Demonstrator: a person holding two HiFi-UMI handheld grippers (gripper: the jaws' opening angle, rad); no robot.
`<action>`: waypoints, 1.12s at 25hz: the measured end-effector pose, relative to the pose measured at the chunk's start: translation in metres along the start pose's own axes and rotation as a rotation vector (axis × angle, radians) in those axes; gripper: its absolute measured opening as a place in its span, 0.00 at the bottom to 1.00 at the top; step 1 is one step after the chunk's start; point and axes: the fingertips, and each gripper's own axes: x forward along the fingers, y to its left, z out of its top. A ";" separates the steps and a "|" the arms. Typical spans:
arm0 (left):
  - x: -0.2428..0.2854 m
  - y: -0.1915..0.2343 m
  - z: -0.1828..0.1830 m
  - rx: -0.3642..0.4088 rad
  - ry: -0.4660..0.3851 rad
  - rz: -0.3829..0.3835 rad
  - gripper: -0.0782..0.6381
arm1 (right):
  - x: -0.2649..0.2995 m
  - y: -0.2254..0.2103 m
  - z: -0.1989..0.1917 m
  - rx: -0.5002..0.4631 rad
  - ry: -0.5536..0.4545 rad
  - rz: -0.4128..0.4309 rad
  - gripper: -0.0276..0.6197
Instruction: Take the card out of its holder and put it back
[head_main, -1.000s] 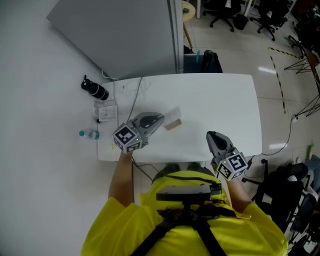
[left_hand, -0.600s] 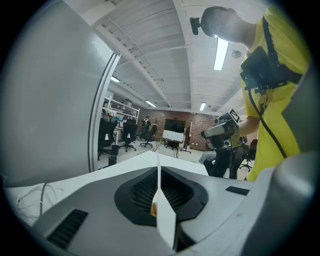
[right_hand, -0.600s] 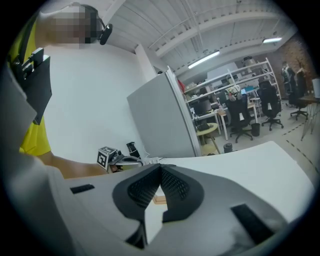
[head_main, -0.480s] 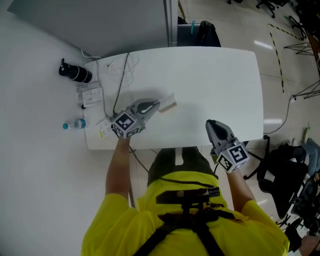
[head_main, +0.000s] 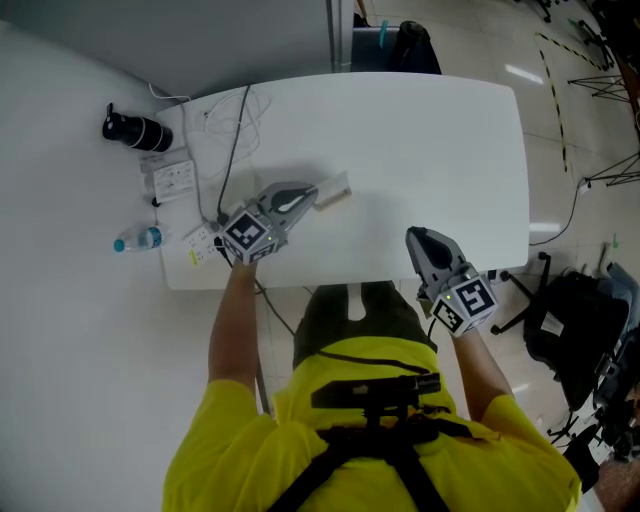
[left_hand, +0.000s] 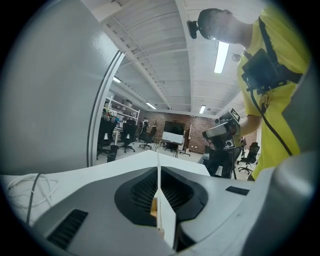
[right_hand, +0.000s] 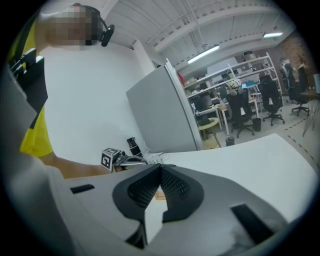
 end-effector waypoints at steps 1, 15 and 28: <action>-0.002 0.001 0.002 0.005 0.003 -0.003 0.13 | -0.001 -0.001 -0.001 0.002 0.001 -0.001 0.05; 0.001 0.002 -0.016 0.021 0.014 -0.011 0.13 | 0.004 0.000 -0.013 0.006 0.033 -0.003 0.05; 0.007 0.003 -0.065 -0.059 -0.012 0.037 0.26 | 0.012 0.000 -0.032 0.017 0.072 0.007 0.05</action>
